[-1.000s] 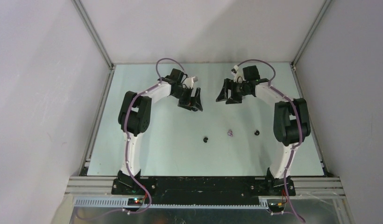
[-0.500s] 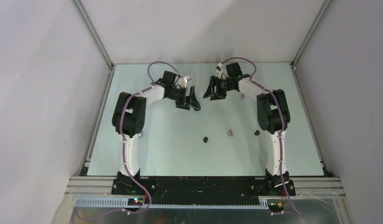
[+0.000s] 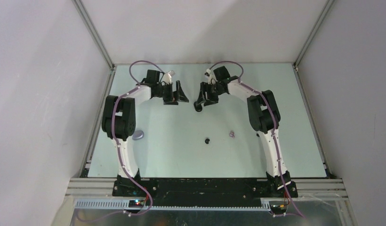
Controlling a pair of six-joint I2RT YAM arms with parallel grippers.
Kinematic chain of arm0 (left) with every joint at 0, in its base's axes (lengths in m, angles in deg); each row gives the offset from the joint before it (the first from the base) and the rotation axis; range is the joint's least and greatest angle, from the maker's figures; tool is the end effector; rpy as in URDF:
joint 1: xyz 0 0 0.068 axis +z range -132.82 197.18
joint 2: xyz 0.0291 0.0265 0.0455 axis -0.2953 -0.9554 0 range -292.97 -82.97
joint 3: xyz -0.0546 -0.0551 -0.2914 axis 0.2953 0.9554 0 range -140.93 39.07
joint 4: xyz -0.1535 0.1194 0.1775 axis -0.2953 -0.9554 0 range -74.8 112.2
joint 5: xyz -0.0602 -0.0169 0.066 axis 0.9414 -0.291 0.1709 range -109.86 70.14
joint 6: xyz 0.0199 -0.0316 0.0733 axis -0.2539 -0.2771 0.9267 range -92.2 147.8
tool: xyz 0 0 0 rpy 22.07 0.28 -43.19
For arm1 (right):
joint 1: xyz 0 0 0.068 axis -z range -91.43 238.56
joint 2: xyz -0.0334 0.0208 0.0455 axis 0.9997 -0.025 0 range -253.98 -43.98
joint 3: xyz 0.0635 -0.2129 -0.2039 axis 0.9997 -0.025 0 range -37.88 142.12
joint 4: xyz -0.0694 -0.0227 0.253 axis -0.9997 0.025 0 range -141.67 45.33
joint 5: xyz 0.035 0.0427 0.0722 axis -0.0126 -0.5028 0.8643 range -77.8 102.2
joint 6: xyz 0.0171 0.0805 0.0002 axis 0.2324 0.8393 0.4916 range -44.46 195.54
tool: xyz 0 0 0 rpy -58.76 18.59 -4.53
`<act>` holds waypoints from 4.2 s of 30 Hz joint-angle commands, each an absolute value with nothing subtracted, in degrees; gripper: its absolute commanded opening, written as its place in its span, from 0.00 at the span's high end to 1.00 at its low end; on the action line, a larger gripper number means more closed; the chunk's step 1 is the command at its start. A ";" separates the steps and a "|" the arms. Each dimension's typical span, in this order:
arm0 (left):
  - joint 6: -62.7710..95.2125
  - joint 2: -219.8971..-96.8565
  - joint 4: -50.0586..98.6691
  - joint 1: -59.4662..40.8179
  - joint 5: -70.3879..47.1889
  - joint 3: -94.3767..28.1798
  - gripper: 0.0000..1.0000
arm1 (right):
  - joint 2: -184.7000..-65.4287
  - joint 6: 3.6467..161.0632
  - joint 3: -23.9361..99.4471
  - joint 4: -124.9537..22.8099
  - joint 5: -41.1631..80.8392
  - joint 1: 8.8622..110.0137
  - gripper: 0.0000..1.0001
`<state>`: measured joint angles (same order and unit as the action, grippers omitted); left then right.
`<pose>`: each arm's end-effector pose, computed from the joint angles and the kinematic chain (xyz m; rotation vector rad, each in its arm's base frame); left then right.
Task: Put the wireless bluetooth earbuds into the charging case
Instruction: Pick up the charging case at the center of the board.
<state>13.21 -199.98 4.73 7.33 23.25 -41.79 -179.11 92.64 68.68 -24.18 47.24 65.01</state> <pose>0.4479 -0.1274 0.1762 0.2170 2.4680 -1.1193 0.4855 0.2566 0.1452 -0.3971 2.5861 1.0471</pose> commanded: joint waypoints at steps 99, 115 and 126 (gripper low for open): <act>-15.75 -199.20 51.27 4.26 52.03 -26.80 0.10 | -161.59 86.91 59.57 -30.57 58.48 64.07 0.85; -64.66 -210.71 109.22 1.66 57.25 -28.19 0.46 | -159.18 84.34 56.83 -31.53 56.49 62.91 0.83; -62.32 -209.66 106.22 1.16 56.45 -27.69 0.30 | -159.33 82.14 58.13 -30.01 52.78 62.92 0.83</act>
<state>-61.85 -212.51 102.30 2.24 55.32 -26.23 -161.50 85.02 56.95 -29.34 56.53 63.13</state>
